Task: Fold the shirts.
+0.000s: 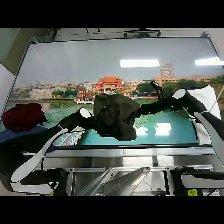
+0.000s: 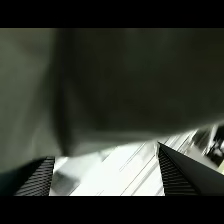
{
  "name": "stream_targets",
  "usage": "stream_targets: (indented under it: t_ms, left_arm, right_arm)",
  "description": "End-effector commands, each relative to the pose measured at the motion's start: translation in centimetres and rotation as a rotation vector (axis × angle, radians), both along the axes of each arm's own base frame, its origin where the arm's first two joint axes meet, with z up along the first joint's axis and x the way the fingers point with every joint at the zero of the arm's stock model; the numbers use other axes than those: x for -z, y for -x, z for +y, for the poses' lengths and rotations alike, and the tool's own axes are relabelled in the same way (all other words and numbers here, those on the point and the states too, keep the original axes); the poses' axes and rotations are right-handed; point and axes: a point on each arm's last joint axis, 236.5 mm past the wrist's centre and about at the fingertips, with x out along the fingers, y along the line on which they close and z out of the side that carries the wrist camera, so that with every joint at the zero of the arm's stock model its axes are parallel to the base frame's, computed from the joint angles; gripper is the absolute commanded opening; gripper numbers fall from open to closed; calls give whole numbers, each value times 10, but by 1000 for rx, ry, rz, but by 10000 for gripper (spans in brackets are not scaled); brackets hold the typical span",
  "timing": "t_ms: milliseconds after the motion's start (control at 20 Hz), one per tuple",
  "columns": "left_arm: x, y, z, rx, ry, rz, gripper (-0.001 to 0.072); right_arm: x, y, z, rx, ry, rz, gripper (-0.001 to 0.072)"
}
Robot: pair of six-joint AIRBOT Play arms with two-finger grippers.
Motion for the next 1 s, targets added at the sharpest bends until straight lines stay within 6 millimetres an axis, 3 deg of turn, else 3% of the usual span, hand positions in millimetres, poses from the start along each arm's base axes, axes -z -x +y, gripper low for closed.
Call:
stream_targets:
  t_ms: [0, 50, 100, 150, 250, 350, 450, 550, 650, 750, 850, 950]
  left_arm:
    - [20, -6, -2, -35, -45, -36, 585]
    - [21, -6, -1, -36, -46, -33, 357]
    - [19, -5, -1, -32, -43, -28, 166]
    - [15, -5, -2, -27, -38, -37, 20]
    - [-2, -11, -3, -28, -11, -76, 4]
    - [-35, -23, 3, -52, 41, -129, 4]
    - [-93, -42, 18, -67, 121, -201, 3]
    - [-175, -72, 42, -110, 212, -353, 4]
    - [-263, -102, 76, -177, 267, -559, 4]
    - [-336, -116, 115, -240, 276, -746, 5]
    - [-378, -116, 150, -286, 250, -856, 8]
    - [-388, -108, 169, -283, 219, -868, 23]
  right_arm:
    - [3, -7, 16, -13, -88, -10, 439]
    - [1, -10, 21, -12, -119, -23, 282]
    - [-3, -13, 26, -11, -151, -39, 186]
    - [-6, -15, 29, -6, -172, -47, 37]
    - [-16, -18, 30, -19, -183, -66, 19]
    - [-45, -25, 26, -40, -208, -101, 18]
    - [-99, -38, 13, -34, -244, -160, 18]
    - [-176, -44, -2, -43, -273, -278, 18]
    - [-260, -38, -12, -63, -268, -459, 18]
    - [-336, -22, -23, -63, -228, -675, 18]
    - [-383, 0, -31, -56, -196, -813, 19]
    - [-395, 16, -36, -44, -152, -847, 19]
